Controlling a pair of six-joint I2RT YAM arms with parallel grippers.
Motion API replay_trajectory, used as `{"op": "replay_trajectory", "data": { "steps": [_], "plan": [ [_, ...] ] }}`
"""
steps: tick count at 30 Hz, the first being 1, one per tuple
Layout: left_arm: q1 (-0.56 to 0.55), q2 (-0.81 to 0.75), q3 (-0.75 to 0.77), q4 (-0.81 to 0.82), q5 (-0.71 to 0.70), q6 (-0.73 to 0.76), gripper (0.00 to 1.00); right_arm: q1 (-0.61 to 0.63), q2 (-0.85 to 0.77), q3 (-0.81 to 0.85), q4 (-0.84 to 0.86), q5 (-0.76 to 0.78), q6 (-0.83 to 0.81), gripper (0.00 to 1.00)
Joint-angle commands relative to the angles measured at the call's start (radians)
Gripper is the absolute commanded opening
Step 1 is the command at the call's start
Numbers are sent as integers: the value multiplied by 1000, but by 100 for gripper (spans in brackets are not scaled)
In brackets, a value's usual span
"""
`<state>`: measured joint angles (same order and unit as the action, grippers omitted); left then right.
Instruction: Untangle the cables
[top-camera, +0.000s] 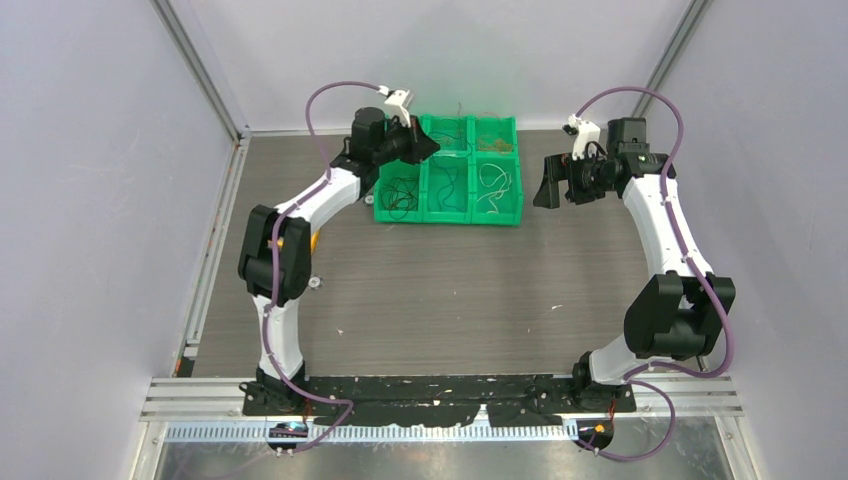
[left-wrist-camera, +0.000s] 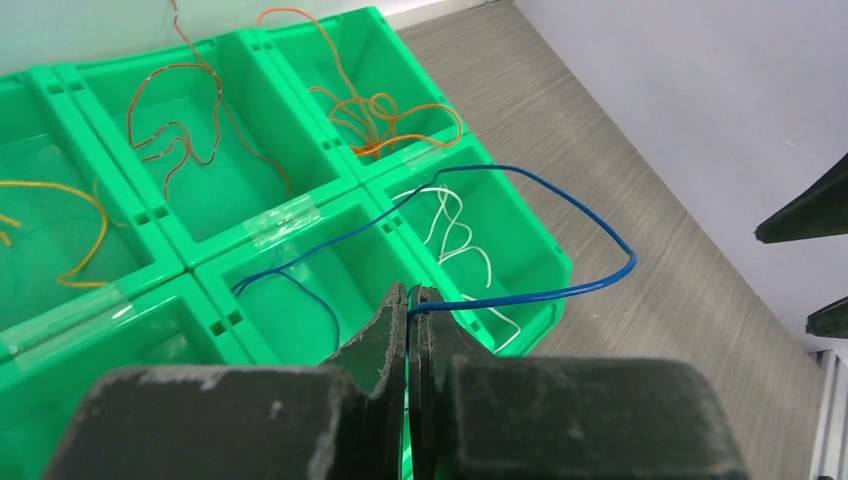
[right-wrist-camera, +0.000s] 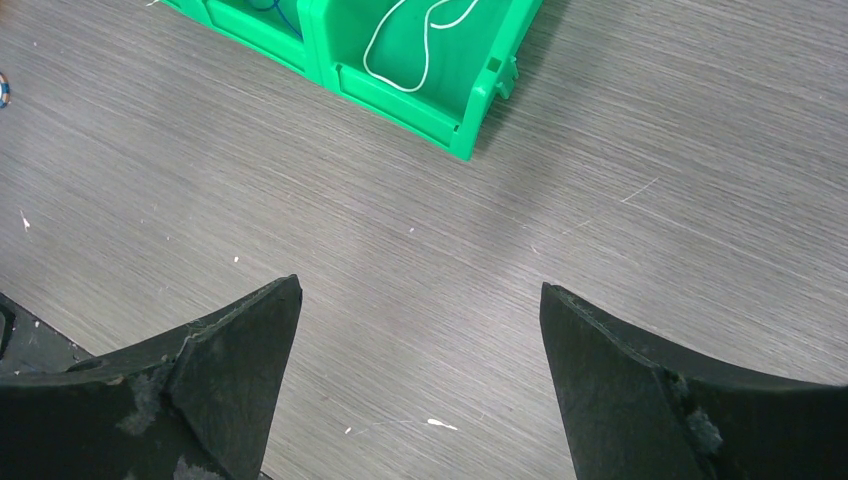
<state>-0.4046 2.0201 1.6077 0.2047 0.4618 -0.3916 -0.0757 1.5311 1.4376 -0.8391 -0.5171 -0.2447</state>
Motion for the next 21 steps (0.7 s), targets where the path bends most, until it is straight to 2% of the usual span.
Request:
{"op": "replay_trajectory", "data": {
  "steps": [1,5,9,14,17,21],
  "plan": [
    [12,-64,-28,7,-21,52,0,-4,-40,1,12,4,-1,95],
    [12,-98,-52,-81,-32,146,0,-4,-37,7,12,2,2,95],
    [12,-95,1,-326,-58,242,0,-4,-38,5,12,1,4,95],
    [-10,-39,122,-596,-174,305,0,-4,-42,-12,14,-4,3,95],
    [-46,8,188,-696,-318,307,0,-4,-38,-12,13,-5,3,95],
    [-129,104,335,-804,-626,262,0,-4,-27,6,-4,-2,-1,95]
  ]
}}
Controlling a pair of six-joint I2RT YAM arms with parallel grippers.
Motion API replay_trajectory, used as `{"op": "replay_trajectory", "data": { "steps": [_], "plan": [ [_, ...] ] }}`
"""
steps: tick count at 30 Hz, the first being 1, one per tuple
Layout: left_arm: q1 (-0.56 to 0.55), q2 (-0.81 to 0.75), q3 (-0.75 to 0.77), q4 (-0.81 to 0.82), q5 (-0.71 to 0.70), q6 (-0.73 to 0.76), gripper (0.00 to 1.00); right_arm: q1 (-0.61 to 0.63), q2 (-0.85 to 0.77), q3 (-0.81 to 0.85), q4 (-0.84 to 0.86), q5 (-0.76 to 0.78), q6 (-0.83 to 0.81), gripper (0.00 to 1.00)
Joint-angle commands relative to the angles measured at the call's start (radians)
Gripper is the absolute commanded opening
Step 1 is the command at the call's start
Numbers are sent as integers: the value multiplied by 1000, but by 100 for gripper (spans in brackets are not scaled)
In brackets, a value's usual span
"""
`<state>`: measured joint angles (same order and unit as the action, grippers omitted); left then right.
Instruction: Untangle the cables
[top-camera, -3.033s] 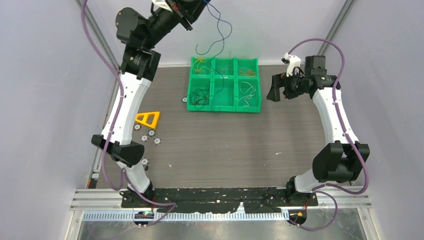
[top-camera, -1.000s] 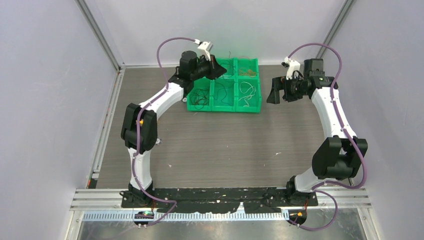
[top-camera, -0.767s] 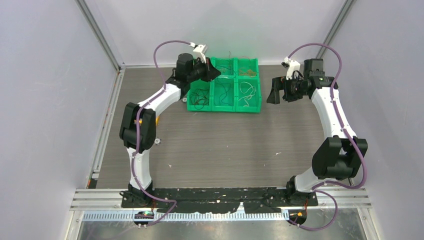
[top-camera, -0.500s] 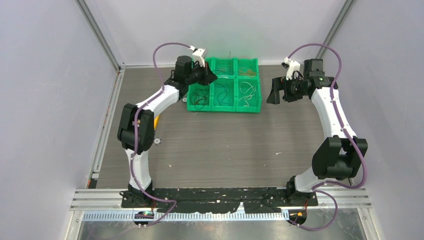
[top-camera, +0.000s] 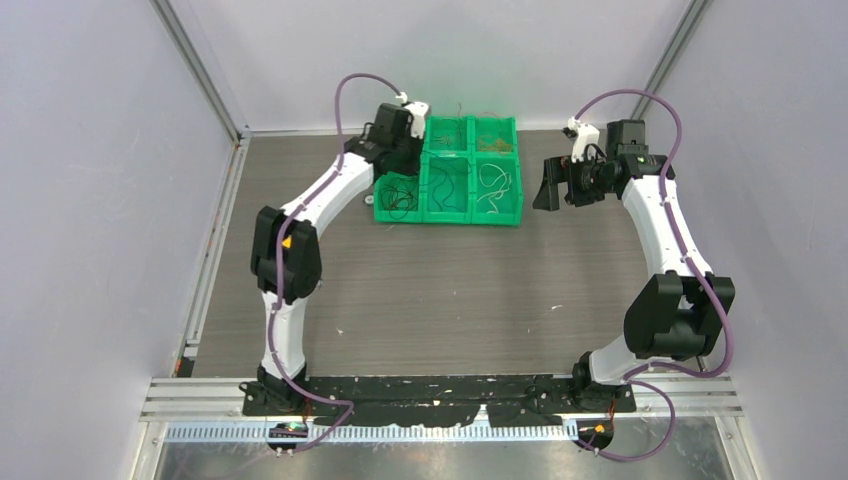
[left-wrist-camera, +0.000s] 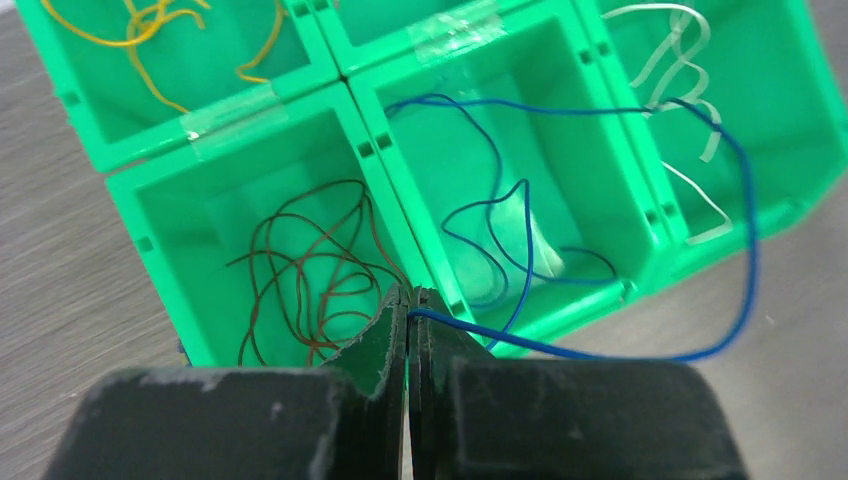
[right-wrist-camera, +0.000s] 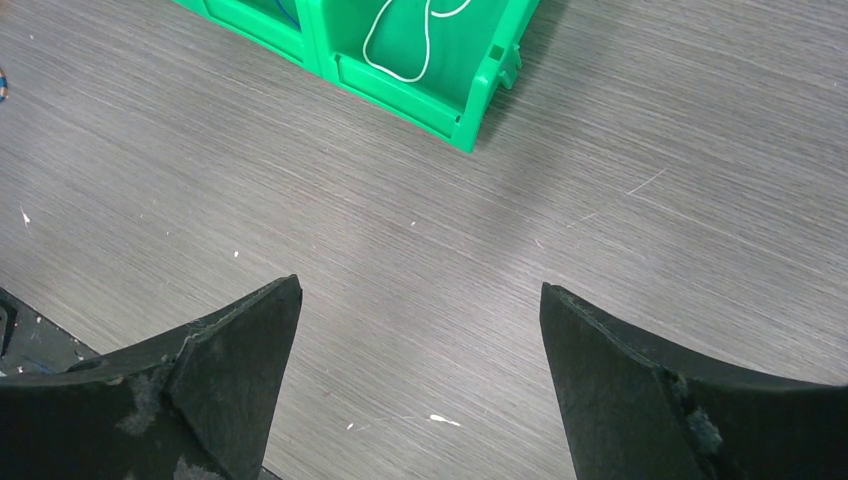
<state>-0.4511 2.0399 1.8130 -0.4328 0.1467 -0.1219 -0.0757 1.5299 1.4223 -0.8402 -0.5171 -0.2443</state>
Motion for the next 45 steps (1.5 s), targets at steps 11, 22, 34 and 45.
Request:
{"op": "replay_trajectory", "data": {
  "steps": [11,22,34,45],
  "plan": [
    [-184,218,273,-193,-458,22,0,-4,0,49,-25,-38,-10,95],
    [-170,130,269,-141,-217,25,34,26,89,127,47,-107,56,99],
    [-113,-82,177,-308,60,63,82,123,164,147,220,-105,122,88],
    [126,-456,-208,-186,472,-76,88,406,156,50,236,-34,-68,63]
  ]
}}
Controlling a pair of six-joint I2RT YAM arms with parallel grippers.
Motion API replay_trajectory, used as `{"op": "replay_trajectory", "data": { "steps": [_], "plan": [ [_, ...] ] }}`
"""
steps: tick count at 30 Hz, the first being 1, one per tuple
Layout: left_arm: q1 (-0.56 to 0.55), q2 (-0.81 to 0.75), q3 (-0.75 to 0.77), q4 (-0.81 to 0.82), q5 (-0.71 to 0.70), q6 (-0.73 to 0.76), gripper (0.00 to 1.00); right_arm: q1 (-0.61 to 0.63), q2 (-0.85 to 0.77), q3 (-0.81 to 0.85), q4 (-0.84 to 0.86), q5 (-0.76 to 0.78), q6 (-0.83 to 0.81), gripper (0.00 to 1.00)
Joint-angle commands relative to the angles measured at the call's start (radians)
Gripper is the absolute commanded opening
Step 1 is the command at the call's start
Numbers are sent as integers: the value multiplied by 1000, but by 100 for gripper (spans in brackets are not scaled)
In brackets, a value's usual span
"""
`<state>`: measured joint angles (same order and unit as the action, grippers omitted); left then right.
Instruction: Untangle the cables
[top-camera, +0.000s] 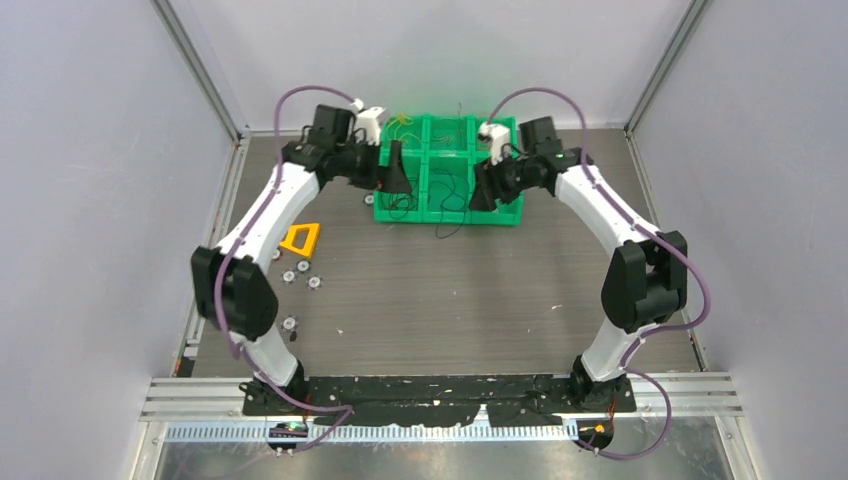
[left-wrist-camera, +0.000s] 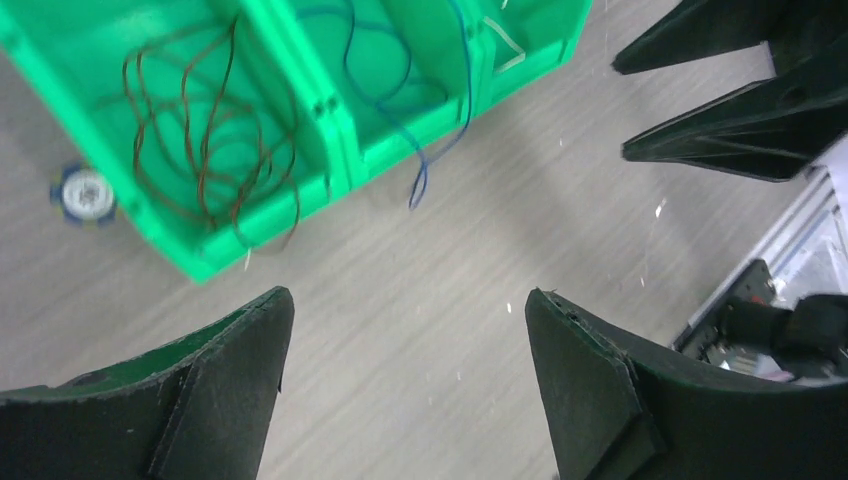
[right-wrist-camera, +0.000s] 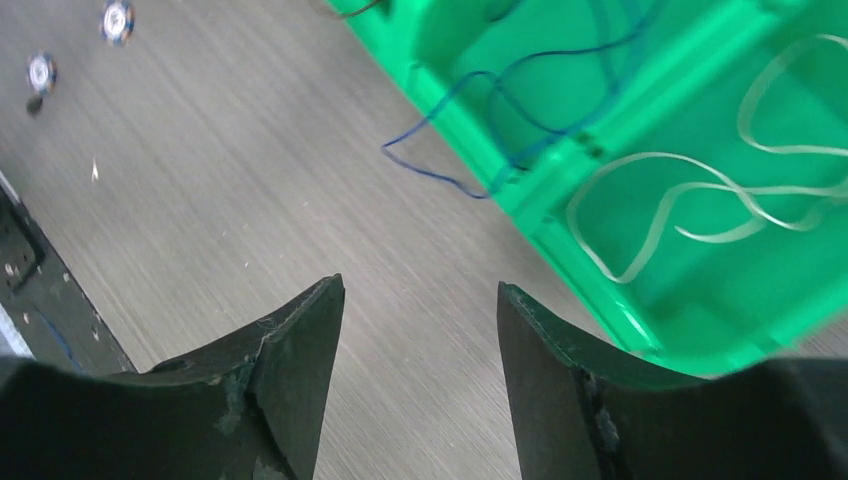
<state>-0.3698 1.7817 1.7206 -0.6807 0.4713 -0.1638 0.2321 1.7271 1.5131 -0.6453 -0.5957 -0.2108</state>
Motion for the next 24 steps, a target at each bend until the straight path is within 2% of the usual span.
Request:
{"op": "replay_trajectory", "data": {
  "steps": [1,4,7,10,16,24],
  "plan": [
    [59,-230,-147,57,150,-16,89,143,-42,-56,53,74,-118,63],
    [104,-296,-215,6,179,44,89,217,-31,-70,89,137,-207,63],
    [151,-314,-220,-78,218,28,89,256,53,18,6,173,-190,60],
    [174,-337,-226,-107,187,-27,90,259,129,104,-53,162,-38,59],
    [189,-432,-307,-48,124,-46,92,263,156,30,111,176,249,58],
    [215,-480,-349,-43,115,-50,92,263,257,67,165,253,328,56]
  ]
}}
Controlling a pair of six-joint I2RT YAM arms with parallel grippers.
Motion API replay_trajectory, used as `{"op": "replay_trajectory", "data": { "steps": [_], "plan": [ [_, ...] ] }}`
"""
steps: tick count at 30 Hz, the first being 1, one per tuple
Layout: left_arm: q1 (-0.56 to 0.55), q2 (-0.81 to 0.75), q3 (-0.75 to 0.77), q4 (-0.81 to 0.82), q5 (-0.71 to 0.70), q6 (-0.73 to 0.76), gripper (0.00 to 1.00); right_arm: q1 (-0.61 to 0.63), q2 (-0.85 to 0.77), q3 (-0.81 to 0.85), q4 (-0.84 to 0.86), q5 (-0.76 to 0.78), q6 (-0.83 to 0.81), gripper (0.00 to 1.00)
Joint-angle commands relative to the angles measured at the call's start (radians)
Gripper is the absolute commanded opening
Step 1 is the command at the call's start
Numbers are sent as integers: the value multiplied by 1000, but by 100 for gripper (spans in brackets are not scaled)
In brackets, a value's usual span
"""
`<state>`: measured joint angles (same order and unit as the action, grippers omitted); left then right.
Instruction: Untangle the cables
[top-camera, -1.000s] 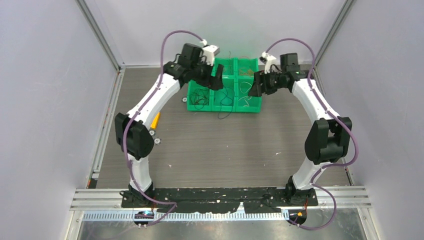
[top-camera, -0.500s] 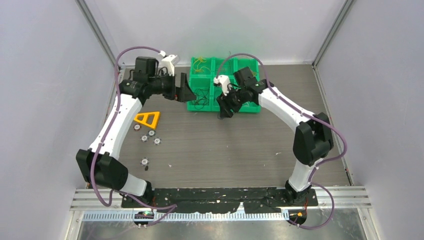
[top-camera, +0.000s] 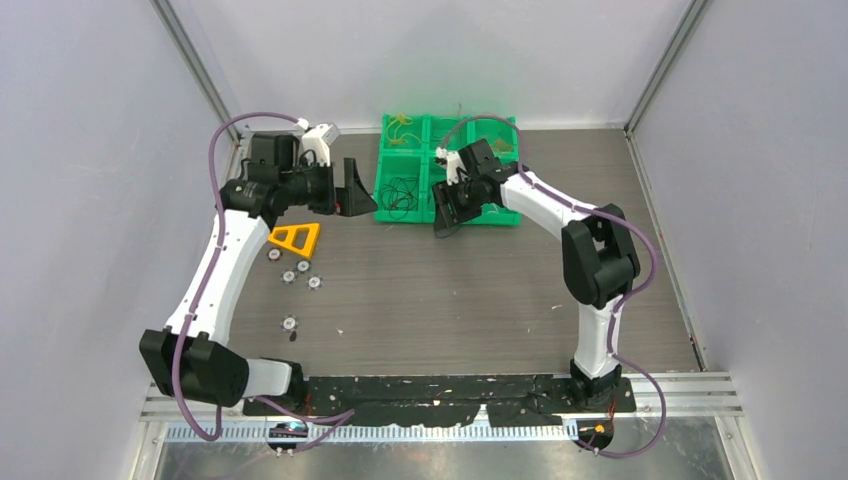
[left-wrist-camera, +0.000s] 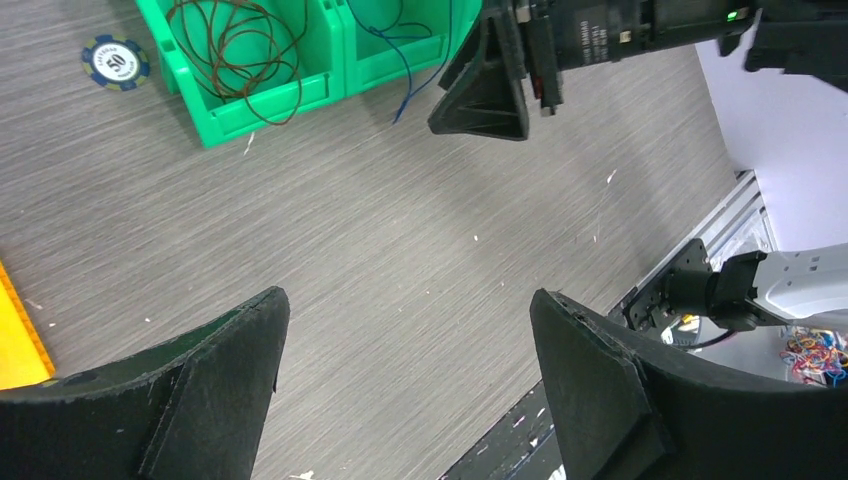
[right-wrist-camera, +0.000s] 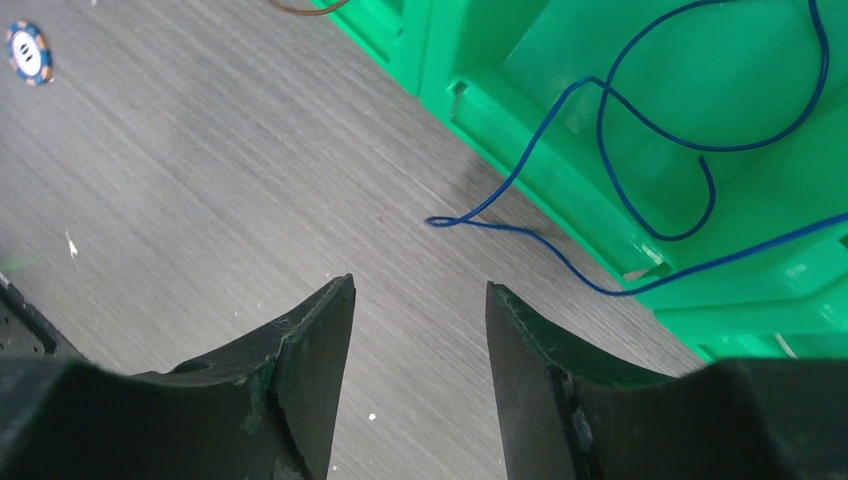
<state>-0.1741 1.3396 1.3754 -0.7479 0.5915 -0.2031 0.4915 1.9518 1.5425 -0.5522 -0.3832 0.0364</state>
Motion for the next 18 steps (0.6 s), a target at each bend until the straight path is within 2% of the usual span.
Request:
{"op": "replay_trajectory", "data": {
  "steps": [1,9,18],
  "plan": [
    [22,-41,-5,24,-5,-14,92,3,42,40,73,42,90,56],
    [52,-71,-9,20,-7,-70,92,-10,106,81,92,41,156,49],
    [54,-57,1,9,-15,-70,92,-36,162,138,133,-83,239,32]
  ]
}}
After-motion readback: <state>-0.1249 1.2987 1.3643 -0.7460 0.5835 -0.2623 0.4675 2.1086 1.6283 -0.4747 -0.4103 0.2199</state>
